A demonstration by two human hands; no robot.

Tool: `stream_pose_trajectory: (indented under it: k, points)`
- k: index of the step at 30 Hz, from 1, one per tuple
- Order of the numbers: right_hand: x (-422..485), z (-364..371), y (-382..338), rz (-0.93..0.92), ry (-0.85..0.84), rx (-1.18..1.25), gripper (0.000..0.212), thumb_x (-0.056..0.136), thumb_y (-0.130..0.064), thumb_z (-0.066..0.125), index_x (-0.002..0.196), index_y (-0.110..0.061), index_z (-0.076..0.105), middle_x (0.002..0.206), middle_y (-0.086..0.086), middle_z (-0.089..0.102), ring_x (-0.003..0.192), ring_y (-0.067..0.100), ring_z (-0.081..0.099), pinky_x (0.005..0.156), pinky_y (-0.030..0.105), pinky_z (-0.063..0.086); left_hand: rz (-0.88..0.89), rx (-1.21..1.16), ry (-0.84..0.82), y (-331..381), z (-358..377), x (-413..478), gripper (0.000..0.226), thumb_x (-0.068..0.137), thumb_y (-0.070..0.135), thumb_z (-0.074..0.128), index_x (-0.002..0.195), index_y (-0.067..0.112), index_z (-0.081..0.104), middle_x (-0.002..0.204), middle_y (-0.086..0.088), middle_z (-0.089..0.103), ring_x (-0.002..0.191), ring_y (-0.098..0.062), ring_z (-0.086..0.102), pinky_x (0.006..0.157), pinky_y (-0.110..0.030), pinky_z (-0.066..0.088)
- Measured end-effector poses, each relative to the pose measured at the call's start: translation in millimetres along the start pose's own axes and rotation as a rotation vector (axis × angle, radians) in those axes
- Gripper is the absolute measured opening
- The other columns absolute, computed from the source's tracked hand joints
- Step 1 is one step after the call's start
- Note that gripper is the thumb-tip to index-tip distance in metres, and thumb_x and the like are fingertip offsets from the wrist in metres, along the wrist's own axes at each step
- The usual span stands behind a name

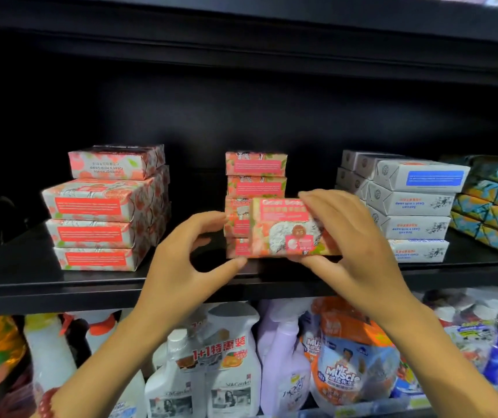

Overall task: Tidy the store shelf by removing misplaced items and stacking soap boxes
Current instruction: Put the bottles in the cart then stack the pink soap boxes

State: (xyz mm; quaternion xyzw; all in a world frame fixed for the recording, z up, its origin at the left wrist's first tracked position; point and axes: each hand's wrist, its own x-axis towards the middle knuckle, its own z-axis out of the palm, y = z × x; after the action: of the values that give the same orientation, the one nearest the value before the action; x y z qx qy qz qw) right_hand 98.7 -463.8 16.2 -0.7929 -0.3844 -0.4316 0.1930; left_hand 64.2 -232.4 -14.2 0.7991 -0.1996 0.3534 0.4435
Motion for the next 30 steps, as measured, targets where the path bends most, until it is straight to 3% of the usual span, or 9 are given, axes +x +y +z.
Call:
stream_pose_trajectory:
  k: [2,7,10,16,21,30]
  points:
    - [-1.8,-7.1,11.1,0.120,0.029,0.005,0.066,0.073,-0.033,0.069,0.130,-0.006,0.049,0.126,0.002,0.051,0.120,0.014,0.041,0.102,0.013,0.026,-0.032,0.263,-0.017,-9.3,-4.5,-2.0,0.049,0.071,0.058,0.057,0.111,0.030,0.061,0.109,0.023,0.062,0.105,0.002,0.056,0.089,-0.022,0.049]
    - [2.4,-19.9,36.8,0.369,-0.058,-0.094,0.067,0.070,-0.030,0.079,0.128,-0.012,0.051,0.126,0.003,0.053,0.120,0.020,0.041,0.089,0.029,0.034,-0.032,0.584,-0.185,-17.5,1.2,-3.4,0.056,0.075,0.066,0.037,0.100,0.026,0.068,0.096,0.016,0.066,0.092,-0.006,0.059,0.073,-0.020,0.045]
    - [5.2,-19.3,48.0,0.355,-0.190,-0.137,0.066,0.072,-0.033,0.078,0.129,-0.015,0.050,0.126,0.002,0.052,0.119,0.020,0.041,0.086,0.033,0.037,-0.001,0.610,-0.161,-19.5,3.3,-5.0,0.049,0.079,0.062,0.039,0.091,0.026,0.069,0.086,0.015,0.066,0.083,-0.007,0.061,0.065,-0.024,0.049]
    - [10.1,-10.9,63.0,0.289,-0.401,-0.086,0.067,0.079,-0.033,0.072,0.137,-0.014,0.045,0.137,0.002,0.048,0.126,0.021,0.042,0.102,0.033,0.034,0.010,0.633,-0.126,-19.6,5.6,-8.1,0.044,0.080,0.056,0.042,0.087,0.024,0.071,0.083,0.014,0.068,0.079,-0.008,0.063,0.061,-0.022,0.048]
    - [12.9,-5.9,63.8,0.298,-0.351,-0.098,0.049,0.086,-0.026,0.065,0.132,-0.015,0.053,0.137,0.001,0.052,0.126,0.020,0.045,0.104,0.034,0.035,-0.005,0.627,-0.132,-19.0,6.1,-8.0,0.046,0.080,0.056,0.041,0.088,0.023,0.072,0.085,0.013,0.069,0.081,-0.008,0.064,0.063,-0.022,0.048]
    - [15.0,12.9,54.6,0.308,-0.203,-0.161,0.042,0.088,-0.019,0.063,0.129,-0.013,0.055,0.132,0.005,0.055,0.123,0.023,0.048,0.100,0.028,0.034,-0.029,0.611,-0.137,-17.9,5.9,-7.8,0.049,0.079,0.059,0.039,0.090,0.023,0.071,0.086,0.014,0.067,0.083,-0.007,0.061,0.064,-0.019,0.045]
